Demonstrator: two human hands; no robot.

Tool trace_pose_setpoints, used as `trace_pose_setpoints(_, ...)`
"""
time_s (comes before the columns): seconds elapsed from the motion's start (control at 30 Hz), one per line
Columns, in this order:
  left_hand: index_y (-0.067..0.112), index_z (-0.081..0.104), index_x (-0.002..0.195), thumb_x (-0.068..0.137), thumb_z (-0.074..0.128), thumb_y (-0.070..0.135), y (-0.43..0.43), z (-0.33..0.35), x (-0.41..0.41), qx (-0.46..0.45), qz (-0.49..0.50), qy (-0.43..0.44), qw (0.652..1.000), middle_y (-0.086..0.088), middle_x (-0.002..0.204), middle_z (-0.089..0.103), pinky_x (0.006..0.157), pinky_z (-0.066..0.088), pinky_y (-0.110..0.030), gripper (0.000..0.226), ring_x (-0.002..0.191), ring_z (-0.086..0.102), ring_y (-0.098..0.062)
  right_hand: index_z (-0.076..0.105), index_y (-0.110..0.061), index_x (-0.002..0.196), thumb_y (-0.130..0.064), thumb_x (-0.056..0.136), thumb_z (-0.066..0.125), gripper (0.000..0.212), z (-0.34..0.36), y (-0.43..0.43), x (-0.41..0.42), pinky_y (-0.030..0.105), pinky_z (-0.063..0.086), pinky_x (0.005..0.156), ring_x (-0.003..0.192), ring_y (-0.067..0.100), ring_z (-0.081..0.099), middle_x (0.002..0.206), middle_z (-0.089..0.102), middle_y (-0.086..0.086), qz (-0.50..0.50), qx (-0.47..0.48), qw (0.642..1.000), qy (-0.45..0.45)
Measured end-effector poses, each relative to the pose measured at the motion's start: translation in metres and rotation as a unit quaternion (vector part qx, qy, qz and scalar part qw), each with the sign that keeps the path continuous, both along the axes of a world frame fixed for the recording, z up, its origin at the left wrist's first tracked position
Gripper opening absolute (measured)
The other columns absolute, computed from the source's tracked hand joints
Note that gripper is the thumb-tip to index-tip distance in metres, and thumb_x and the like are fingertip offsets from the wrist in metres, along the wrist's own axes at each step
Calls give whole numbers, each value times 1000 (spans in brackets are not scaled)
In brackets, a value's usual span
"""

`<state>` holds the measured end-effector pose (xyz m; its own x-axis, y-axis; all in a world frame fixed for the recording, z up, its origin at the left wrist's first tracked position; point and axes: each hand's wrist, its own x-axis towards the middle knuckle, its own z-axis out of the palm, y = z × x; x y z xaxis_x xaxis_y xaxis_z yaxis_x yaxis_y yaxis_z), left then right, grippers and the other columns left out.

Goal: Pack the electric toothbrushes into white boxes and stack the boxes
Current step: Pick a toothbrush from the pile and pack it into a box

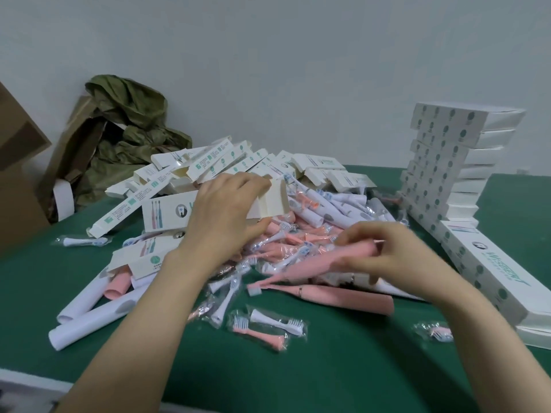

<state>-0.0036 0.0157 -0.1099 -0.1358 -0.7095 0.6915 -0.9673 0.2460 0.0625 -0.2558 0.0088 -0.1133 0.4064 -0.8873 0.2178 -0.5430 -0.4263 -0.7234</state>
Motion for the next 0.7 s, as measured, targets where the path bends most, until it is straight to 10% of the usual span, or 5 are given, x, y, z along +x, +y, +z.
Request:
trace_pose_setpoints(0.2, 16, 58, 125, 75, 75, 28, -1, 11, 16, -44, 21, 71, 996, -3, 120, 60, 98, 34, -41, 55, 112, 52, -26, 68, -14, 80, -20, 85, 69, 8, 11, -20, 3, 13, 49, 55, 50, 3, 54, 57, 62, -10, -125, -11, 889, -440)
trace_pose_setpoints(0.37, 18, 58, 121, 74, 74, 34, -3, 7, 10, -24, 29, 82, 996, 1, 115, 60, 90, 31, -35, 51, 108, 49, -22, 60, 0, 96, -11, 89, 63, 14, 35, -25, 40, 20, 54, 74, 91, 17, 68, 82, 65, -1, -91, -23, 780, -619)
trace_pose_setpoints(0.7, 19, 59, 122, 73, 74, 32, -8, 8, 10, -78, 64, 126, 987, 1, 116, 62, 90, 34, -37, 53, 108, 53, -24, 50, -7, 124, -13, 90, 63, 37, 40, -24, 70, 24, 55, 84, 104, 13, 65, 113, 64, 8, -141, -105, 785, -594)
